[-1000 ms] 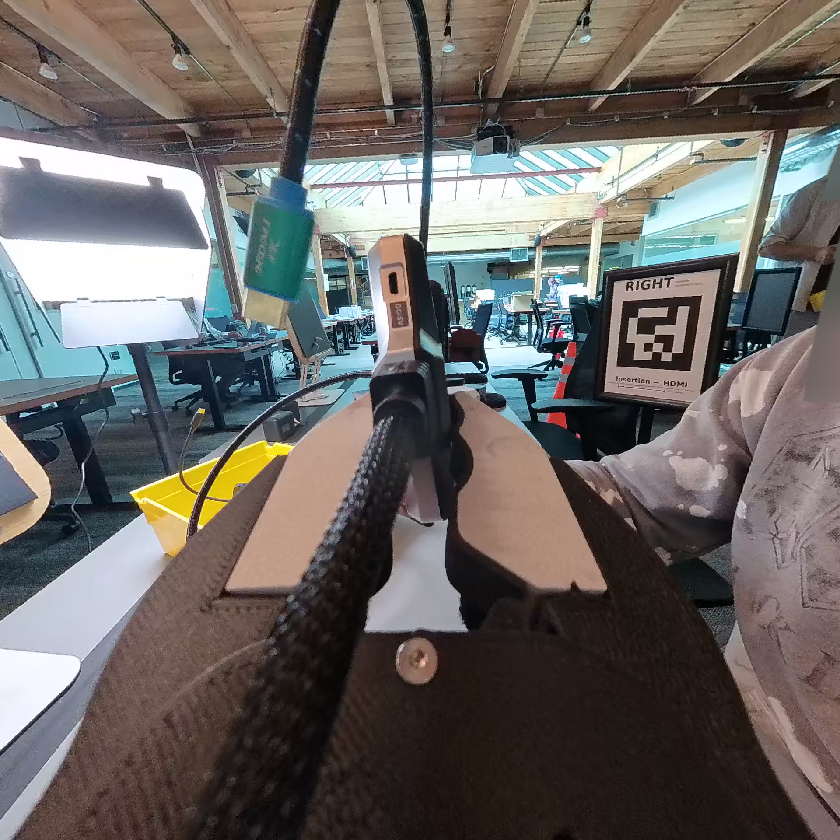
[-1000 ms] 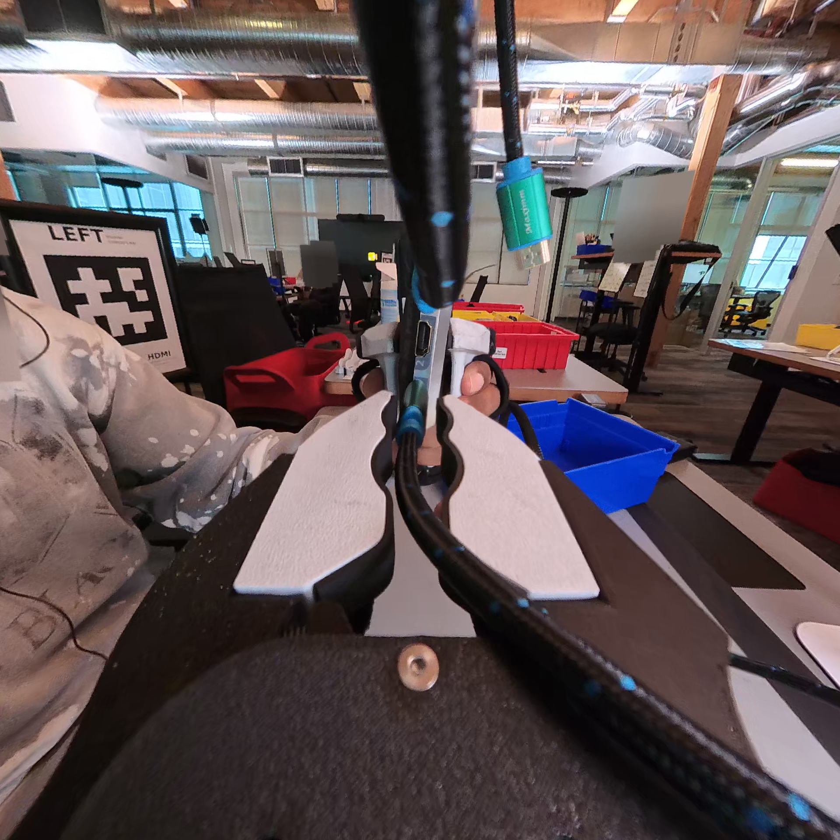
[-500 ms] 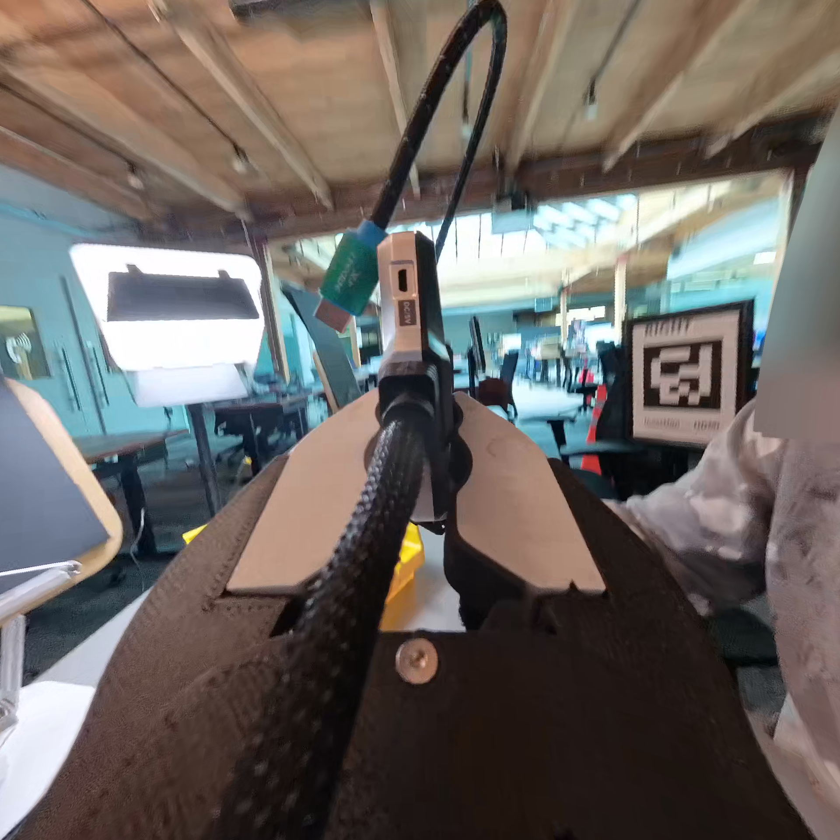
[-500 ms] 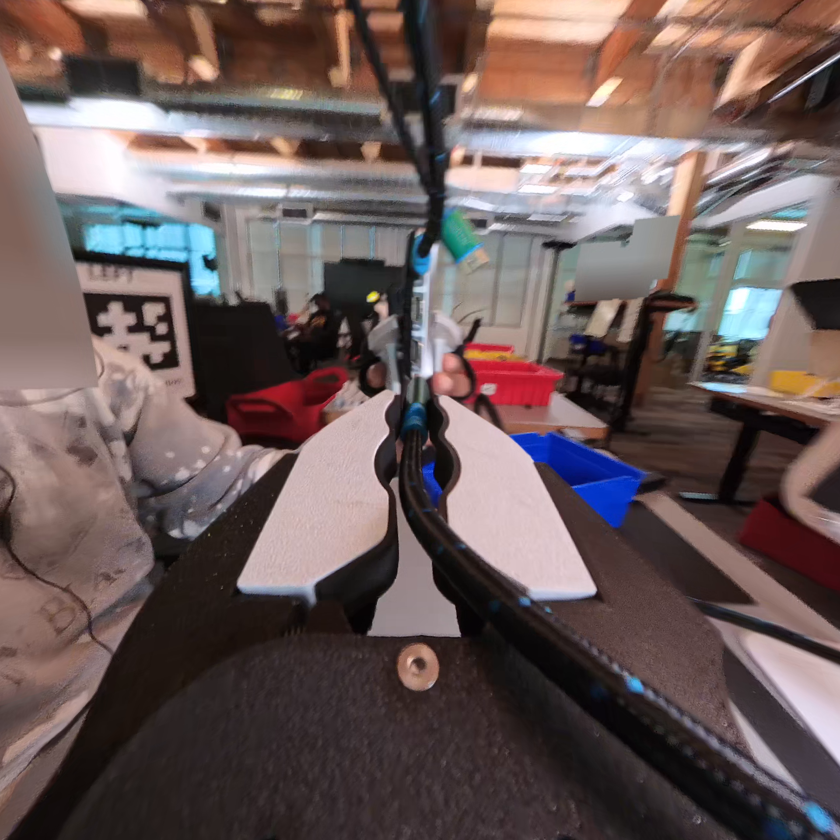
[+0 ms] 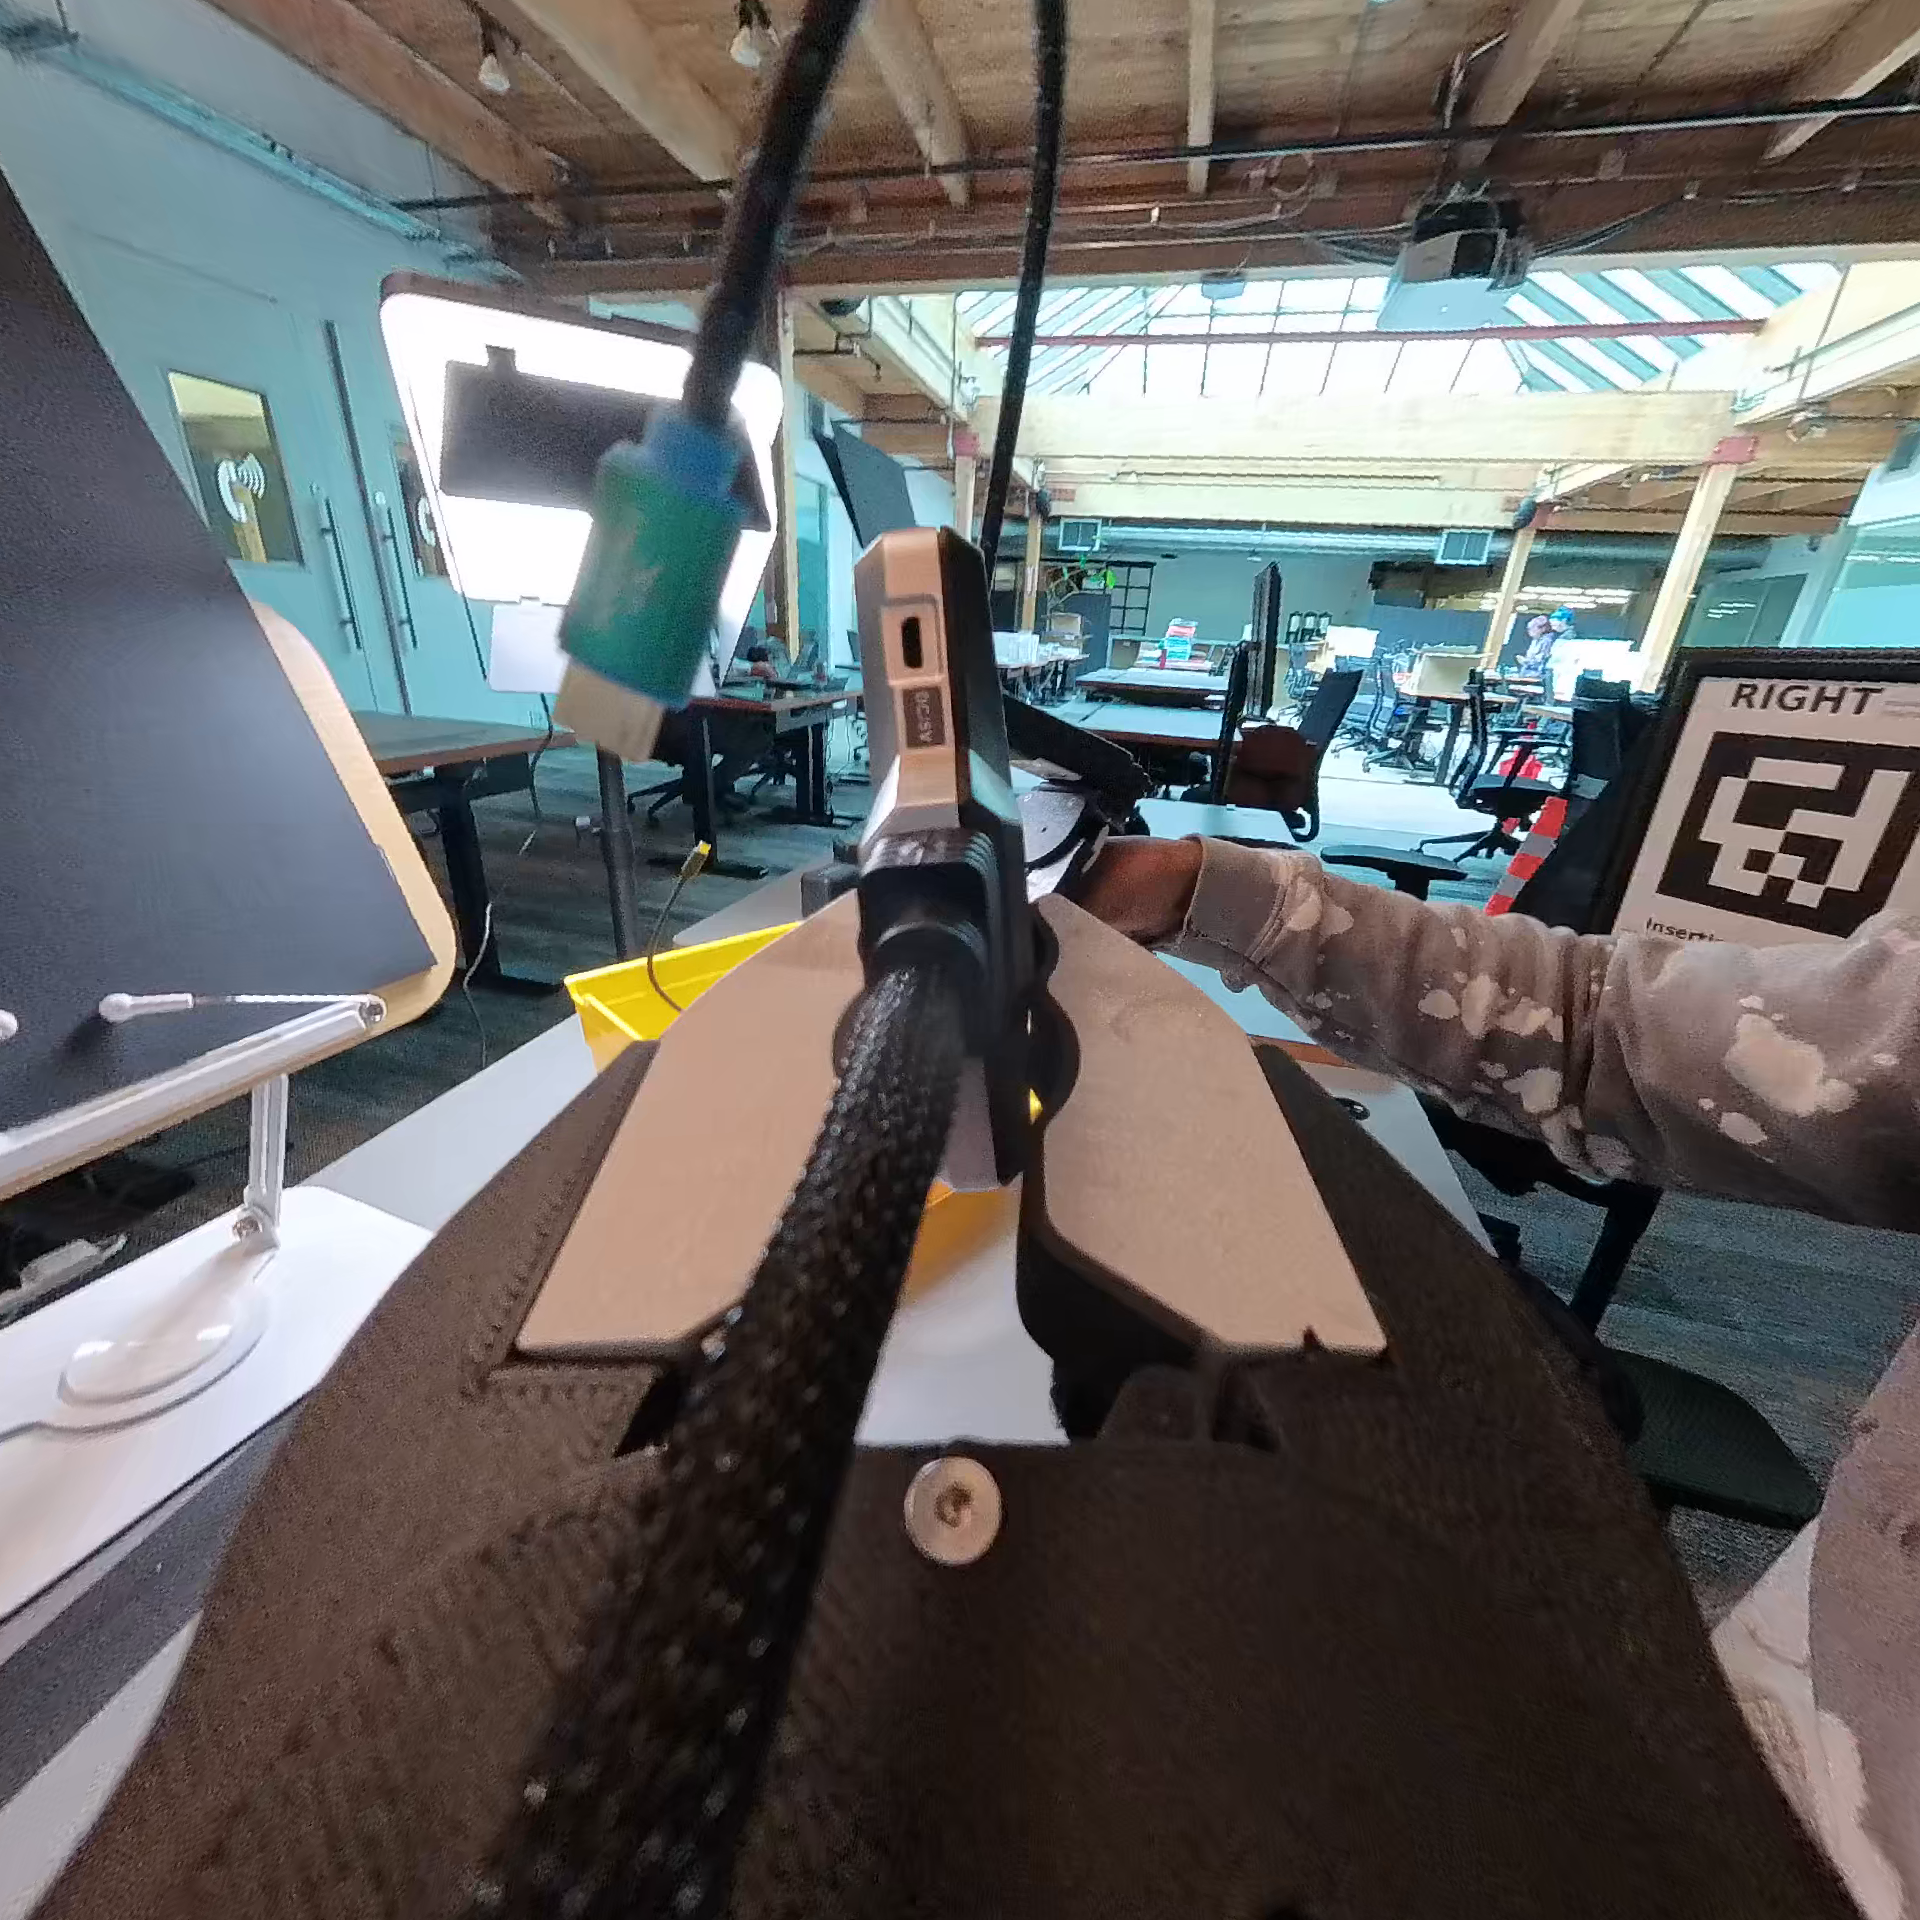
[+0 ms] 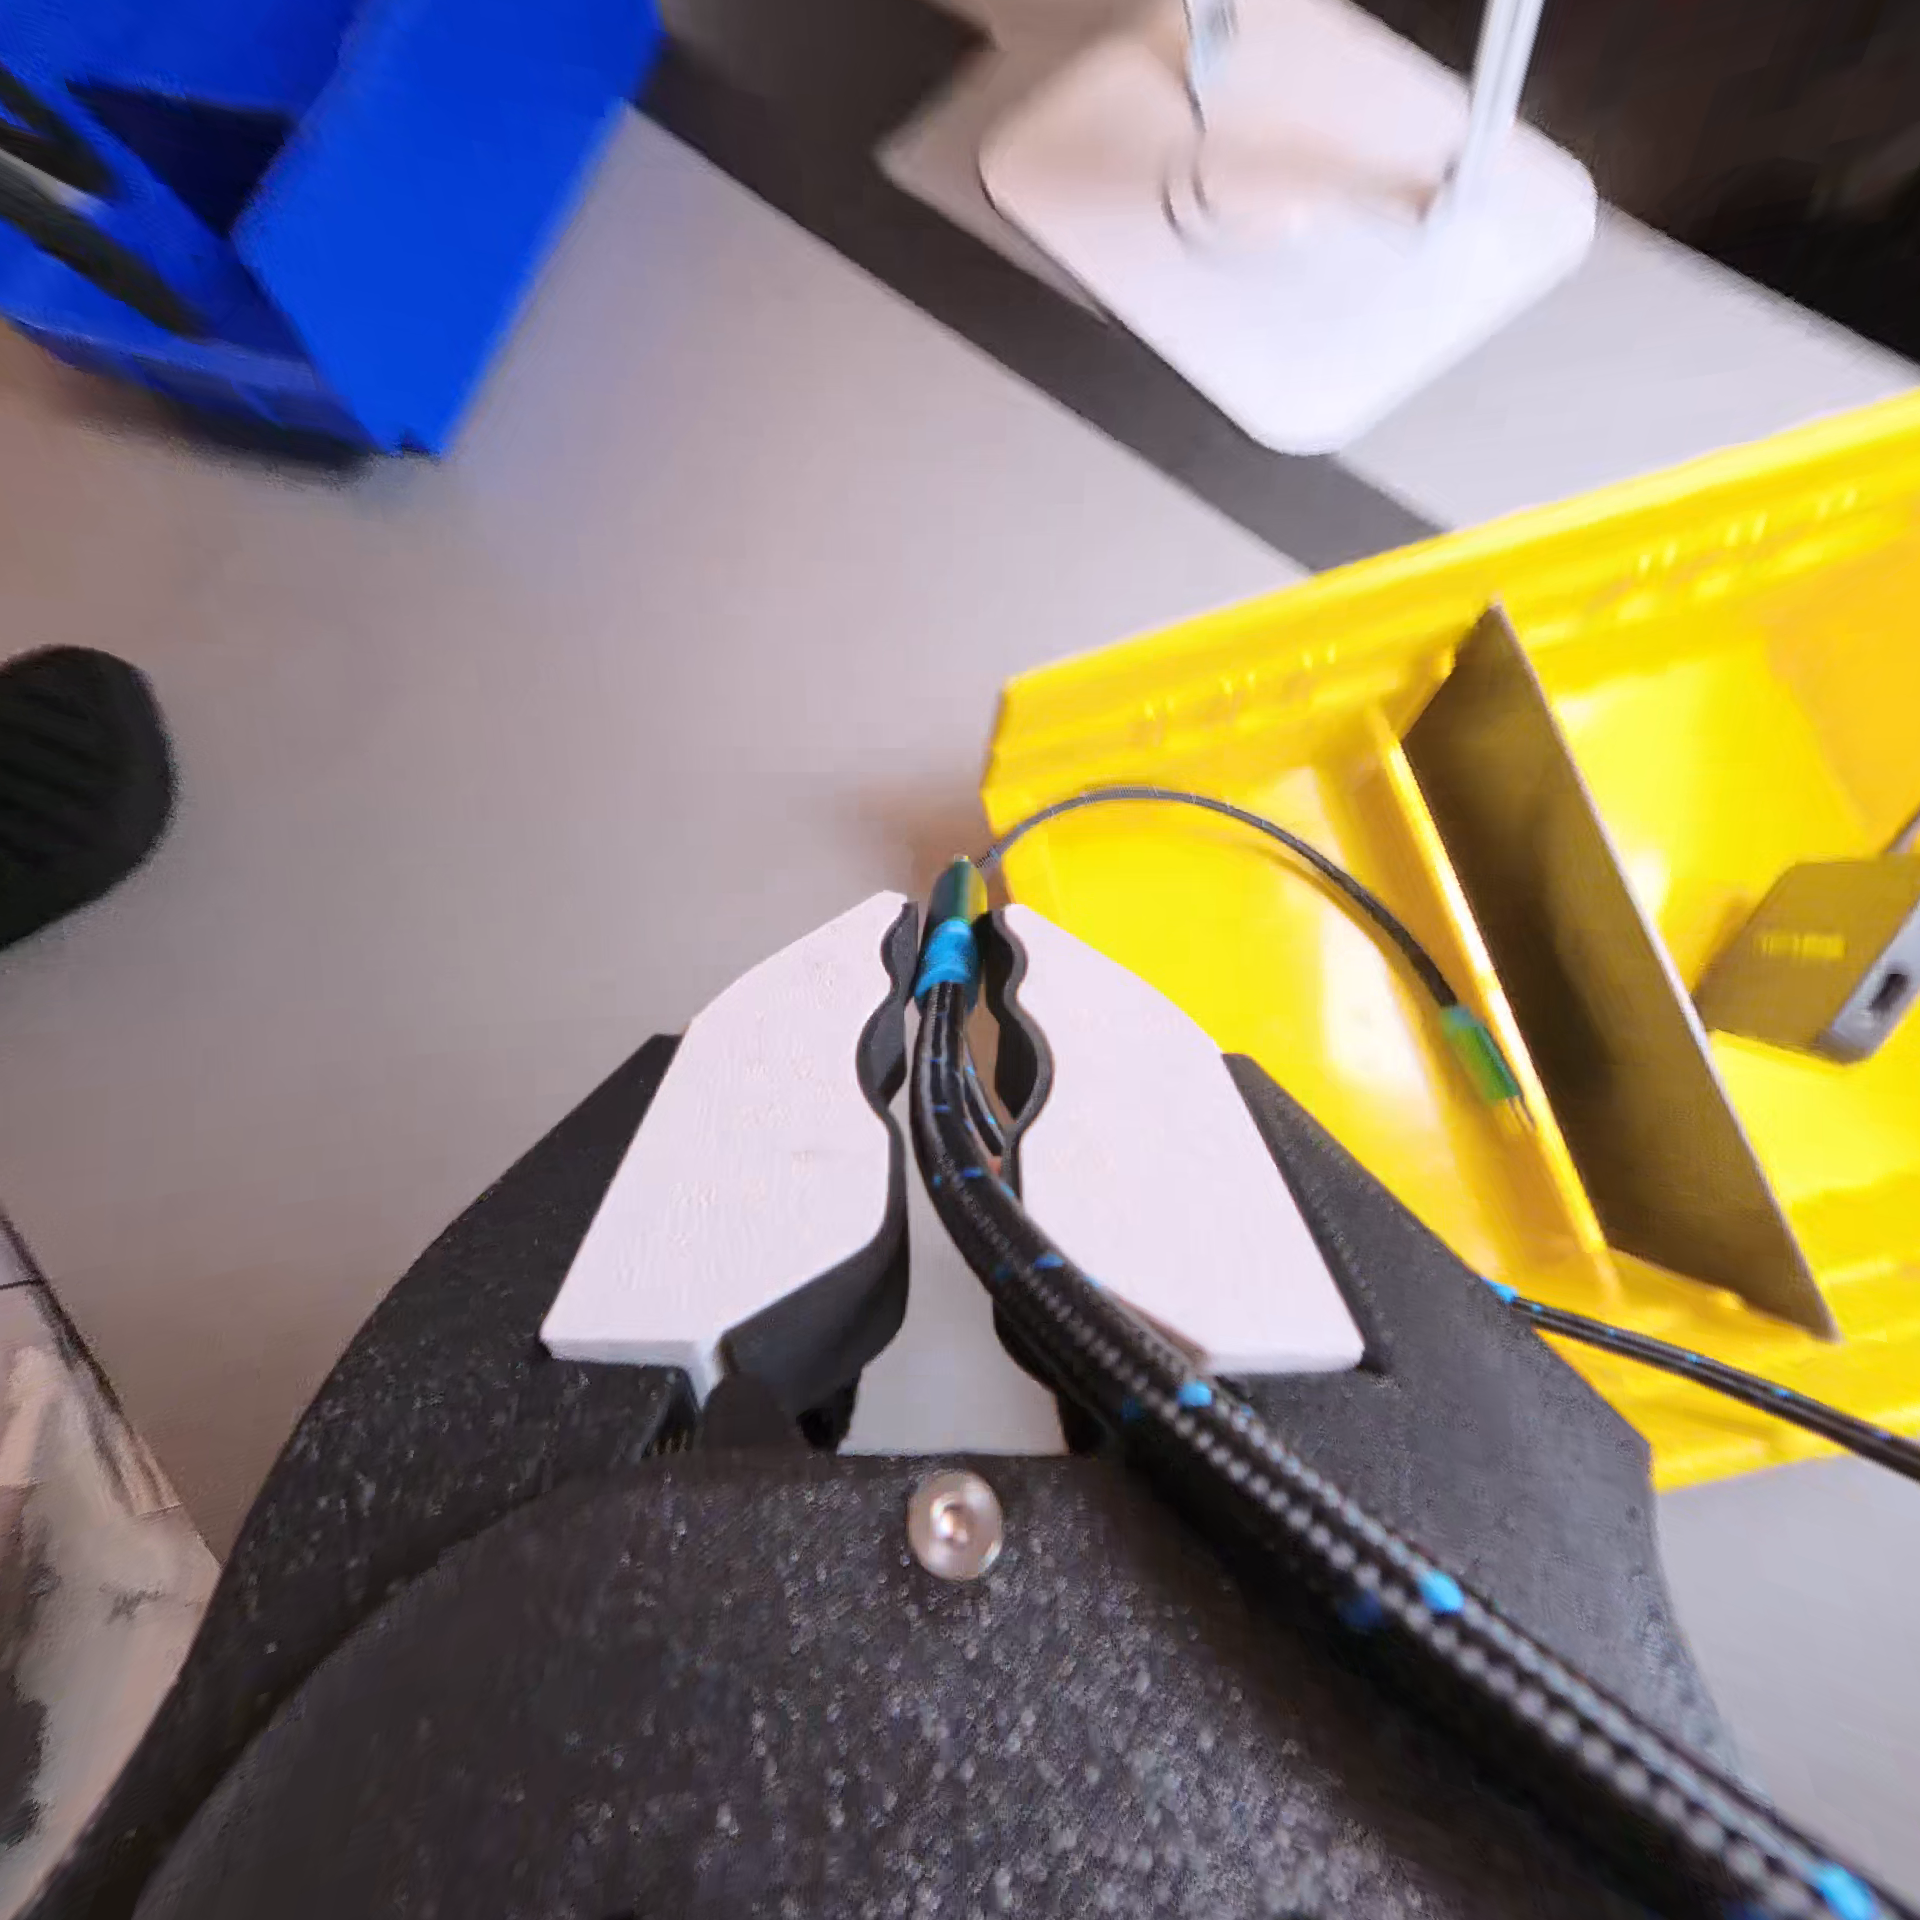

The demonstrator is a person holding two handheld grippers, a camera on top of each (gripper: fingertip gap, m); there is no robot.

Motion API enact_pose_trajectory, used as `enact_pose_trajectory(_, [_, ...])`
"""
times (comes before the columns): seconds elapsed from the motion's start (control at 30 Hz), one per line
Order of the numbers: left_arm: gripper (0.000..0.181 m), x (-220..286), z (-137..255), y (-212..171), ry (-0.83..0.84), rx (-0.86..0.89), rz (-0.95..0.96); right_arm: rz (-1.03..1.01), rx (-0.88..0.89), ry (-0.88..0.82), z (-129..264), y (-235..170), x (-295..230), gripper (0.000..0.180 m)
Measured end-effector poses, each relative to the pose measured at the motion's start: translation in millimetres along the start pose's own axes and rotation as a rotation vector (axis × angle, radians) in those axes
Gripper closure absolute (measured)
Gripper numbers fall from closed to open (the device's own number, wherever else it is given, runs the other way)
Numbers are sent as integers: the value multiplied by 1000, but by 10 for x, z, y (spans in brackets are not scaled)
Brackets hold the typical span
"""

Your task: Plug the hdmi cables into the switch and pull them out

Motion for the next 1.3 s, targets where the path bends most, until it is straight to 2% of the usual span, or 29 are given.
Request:
enact_pose_trajectory(0.1, [157, -16, -9, -36, 25, -30, 10, -18, -154, -77, -293, -85, 68, 168])
enact_pose_trajectory(0.3, [157, -19, -9, -59, 48, -60, 16, 80, -452, -258, -805, -335, 357, 167])
enact_pose_trajectory(0.4, [157, -51, 25, -32, 71, -63, 31, 112, -549, -262, -852, -387, 390, 167])
enact_pose_trajectory(0.5, [157, -108, 56, -43, 108, -76, 37, 130, -529, -205, -715, -313, 308, 161])
enact_pose_trajectory(0.67, [157, -182, 35, -147, 126, -102, 65, 165, -263, -96, -245, -92, 79, 146])
enact_pose_trajectory(0.73, [157, -190, 0, -220, 104, -110, 79, 189, -64, -46, -59, 1, -37, 146])
enact_pose_trajectory(0.83, [157, -175, -76, -347, 39, -94, 127, 189, 267, 129, 103, 81, -362, 147])
enact_pose_trajectory(1.0, [157, -66, -224, -552, -99, -34, 212, 118, 709, 436, -30, 117, -1048, 146])
enact_pose_trajectory(1.13, [157, 54, -303, -636, -186, -7, 229, -36, 975, 604, -122, 274, -1257, 147])
enact_pose_trajectory(1.23, [157, 79, -316, -638, -194, 11, 232, -46, 1054, 686, -131, 352, -1299, 168])
enact_pose_trajectory(1.3, [157, 71, -302, -629, -204, 18, 234, -31, 1066, 705, -140, 368, -1312, 168])
Point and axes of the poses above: each gripper's, where its closed fingertips meet, z back along the fingers, y out of its top, x = y × z across the jaws, the point moved 10 cm from there along z, back along the fingers, and after that the axes turned 15 degrees about x, right-handed, at the moved point
